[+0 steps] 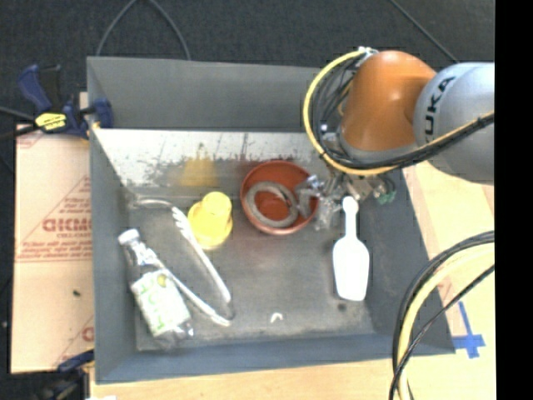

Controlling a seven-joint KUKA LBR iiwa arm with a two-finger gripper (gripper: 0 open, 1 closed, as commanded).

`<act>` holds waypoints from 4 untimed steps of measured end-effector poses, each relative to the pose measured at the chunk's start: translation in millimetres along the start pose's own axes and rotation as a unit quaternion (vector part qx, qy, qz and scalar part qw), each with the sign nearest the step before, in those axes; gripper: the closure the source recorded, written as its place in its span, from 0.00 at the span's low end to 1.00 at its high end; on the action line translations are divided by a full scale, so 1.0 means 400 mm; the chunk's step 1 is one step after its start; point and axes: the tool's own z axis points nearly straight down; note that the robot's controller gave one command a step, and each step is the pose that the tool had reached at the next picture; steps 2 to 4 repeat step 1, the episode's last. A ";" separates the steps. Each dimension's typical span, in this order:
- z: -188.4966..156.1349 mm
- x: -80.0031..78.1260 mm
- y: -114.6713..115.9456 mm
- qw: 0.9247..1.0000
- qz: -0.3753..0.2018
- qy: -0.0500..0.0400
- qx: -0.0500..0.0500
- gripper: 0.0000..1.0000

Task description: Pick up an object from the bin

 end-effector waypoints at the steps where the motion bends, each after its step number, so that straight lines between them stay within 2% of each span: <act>1: 0.063 0.068 -0.025 1.000 -0.016 0.000 0.000 1.00; 4: 0.063 0.068 -0.025 1.000 -0.016 0.000 0.000 1.00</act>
Offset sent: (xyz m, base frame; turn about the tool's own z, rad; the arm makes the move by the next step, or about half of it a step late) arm -0.0062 -0.0065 0.0409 -0.0891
